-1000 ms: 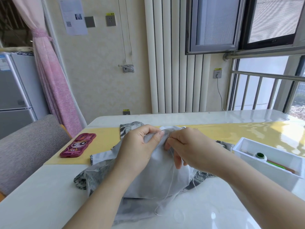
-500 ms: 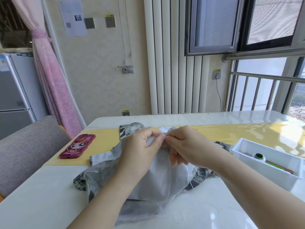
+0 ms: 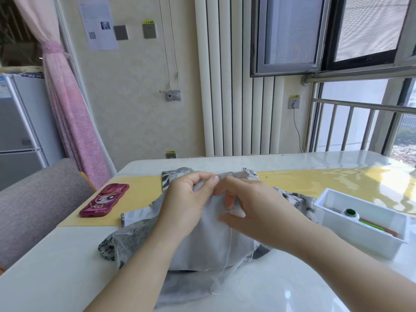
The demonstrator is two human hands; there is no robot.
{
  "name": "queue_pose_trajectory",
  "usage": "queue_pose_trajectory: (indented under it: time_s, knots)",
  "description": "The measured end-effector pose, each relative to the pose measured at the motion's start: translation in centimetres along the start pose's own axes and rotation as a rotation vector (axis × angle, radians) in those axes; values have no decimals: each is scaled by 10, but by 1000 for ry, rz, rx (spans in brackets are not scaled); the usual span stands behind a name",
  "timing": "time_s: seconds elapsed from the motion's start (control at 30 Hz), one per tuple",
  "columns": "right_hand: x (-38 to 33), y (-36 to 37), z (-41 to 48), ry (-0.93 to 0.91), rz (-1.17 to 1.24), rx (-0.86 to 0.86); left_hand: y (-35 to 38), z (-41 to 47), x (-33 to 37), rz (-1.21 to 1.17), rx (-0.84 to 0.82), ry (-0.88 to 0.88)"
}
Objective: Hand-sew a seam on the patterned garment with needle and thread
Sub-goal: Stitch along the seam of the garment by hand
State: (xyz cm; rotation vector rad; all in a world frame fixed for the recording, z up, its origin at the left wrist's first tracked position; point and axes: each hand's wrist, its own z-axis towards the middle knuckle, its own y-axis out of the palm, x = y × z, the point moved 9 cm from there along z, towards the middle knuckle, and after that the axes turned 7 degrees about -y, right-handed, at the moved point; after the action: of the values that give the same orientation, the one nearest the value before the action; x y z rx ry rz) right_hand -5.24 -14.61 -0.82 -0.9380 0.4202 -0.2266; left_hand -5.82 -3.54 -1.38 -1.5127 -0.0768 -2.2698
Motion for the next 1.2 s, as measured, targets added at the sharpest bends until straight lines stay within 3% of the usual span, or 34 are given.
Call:
queue_pose_trajectory:
  time_s: [0.23, 0.57, 0.73, 0.9, 1.07, 1.2]
  knots:
    - [-10, 0, 0, -203, -274, 88, -3, 5, -9, -113, 27, -76]
    - [-15, -18, 0, -251, -117, 194, -6, 6, -11, -36, 44, -60]
    - [-2, -28, 5, -56, -21, 229, -6, 5, -8, -34, 42, -42]
    - [15, -32, 9, 130, 479, 267, 1, -4, 1, -64, -18, 2]
    - [33, -51, 0, 253, 422, 369, -5, -6, 0, -46, 21, 14]
    - [59, -25, -1, 454, 414, 105, 0, -9, 1, -41, -21, 18]
